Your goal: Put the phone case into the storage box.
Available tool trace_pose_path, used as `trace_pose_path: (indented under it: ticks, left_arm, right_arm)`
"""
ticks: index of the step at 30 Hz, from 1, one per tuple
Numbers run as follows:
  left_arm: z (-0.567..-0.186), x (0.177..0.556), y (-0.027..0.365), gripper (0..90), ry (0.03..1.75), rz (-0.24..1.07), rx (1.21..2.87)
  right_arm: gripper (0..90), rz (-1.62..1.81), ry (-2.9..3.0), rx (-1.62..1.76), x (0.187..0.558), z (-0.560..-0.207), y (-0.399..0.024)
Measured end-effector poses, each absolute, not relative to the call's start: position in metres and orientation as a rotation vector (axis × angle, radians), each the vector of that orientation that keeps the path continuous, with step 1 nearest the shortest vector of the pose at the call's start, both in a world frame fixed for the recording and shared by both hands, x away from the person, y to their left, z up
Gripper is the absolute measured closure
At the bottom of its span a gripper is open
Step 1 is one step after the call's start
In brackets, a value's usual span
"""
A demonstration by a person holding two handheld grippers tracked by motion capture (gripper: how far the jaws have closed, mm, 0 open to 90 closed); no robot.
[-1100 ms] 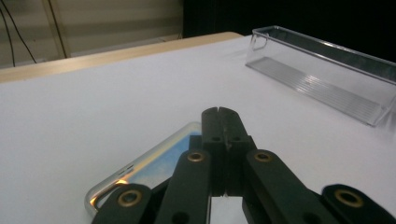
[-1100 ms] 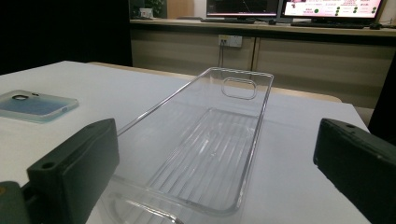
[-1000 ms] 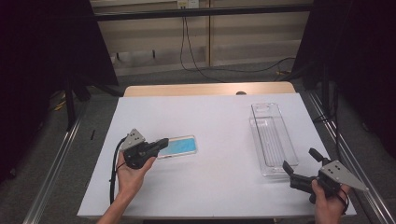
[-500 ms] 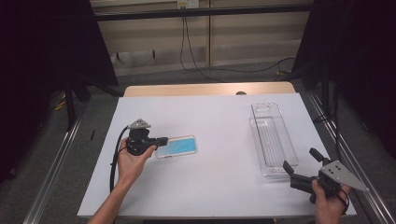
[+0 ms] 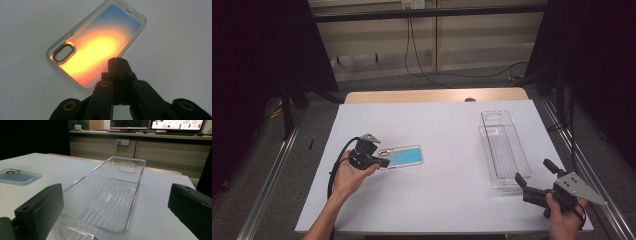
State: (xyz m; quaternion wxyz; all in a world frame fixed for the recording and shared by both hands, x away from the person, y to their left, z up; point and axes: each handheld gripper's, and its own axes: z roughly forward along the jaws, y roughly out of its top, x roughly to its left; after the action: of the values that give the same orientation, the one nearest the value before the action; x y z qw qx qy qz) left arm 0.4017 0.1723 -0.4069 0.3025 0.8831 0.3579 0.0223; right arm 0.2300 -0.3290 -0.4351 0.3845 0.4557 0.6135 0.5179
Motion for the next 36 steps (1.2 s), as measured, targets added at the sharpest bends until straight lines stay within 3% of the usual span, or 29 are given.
trace_pose_path:
  ticks: [17, 36]
  left_arm:
    - [-0.427, 0.394, 0.172, 90.0, 0.997, 0.054, 2.453]
    - [-0.431, 0.403, 0.175, 90.0, 1.046, 0.102, 2.42]
  right_arm:
    - [0.0, 1.319, 1.567, 1.162, 0.23, -0.435, -0.327]
    - [0.0, 1.323, 1.573, 1.156, 0.231, -0.435, -0.326]
